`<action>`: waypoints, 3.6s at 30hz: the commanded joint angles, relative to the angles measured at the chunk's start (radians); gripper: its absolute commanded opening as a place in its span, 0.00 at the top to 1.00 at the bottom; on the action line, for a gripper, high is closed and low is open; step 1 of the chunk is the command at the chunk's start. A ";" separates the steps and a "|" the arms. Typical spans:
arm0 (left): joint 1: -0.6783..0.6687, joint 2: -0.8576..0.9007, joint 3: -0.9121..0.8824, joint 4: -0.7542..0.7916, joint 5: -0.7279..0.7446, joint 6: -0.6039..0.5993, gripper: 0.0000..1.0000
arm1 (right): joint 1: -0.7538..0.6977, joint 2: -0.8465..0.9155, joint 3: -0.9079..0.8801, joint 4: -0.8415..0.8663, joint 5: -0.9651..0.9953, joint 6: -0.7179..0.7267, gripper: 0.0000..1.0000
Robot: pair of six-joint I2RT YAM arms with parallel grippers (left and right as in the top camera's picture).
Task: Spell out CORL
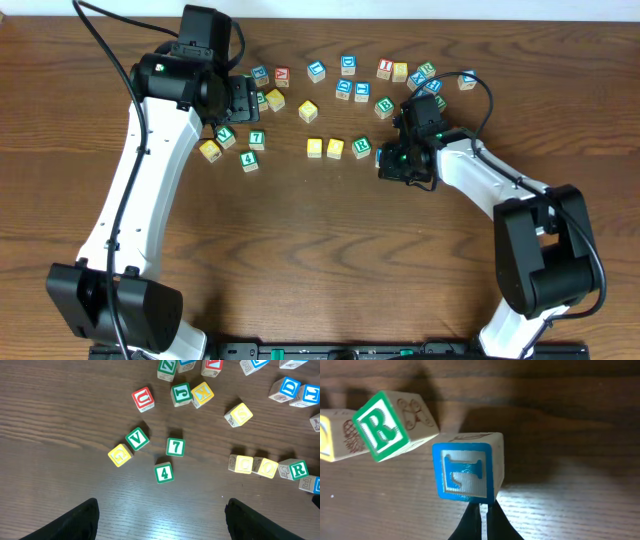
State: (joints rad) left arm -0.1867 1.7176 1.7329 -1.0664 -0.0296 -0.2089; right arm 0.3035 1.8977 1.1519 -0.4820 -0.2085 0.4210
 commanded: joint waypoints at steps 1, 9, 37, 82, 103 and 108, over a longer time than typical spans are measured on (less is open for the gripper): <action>0.000 0.002 -0.011 -0.002 -0.008 0.006 0.20 | 0.007 0.010 0.012 0.003 0.063 0.013 0.99; 0.000 0.002 -0.011 -0.002 -0.008 0.006 0.20 | -0.014 0.014 0.012 0.059 0.098 0.012 0.98; 0.000 0.002 -0.011 -0.002 -0.008 0.006 0.20 | -0.059 0.069 0.012 0.226 0.077 0.039 0.91; 0.000 0.002 -0.011 -0.002 -0.007 0.006 0.20 | 0.000 0.069 0.012 0.310 0.001 0.105 0.89; -0.001 0.195 -0.086 0.105 0.337 0.138 0.51 | -0.047 0.065 0.012 0.203 -0.044 0.165 0.91; -0.001 0.261 -0.087 0.130 0.383 0.138 0.76 | -0.045 0.066 0.012 0.193 -0.008 0.171 0.91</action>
State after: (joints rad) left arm -0.1867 1.9472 1.6588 -0.9421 0.2878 -0.0959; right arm 0.2543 1.9553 1.1519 -0.2863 -0.2520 0.5735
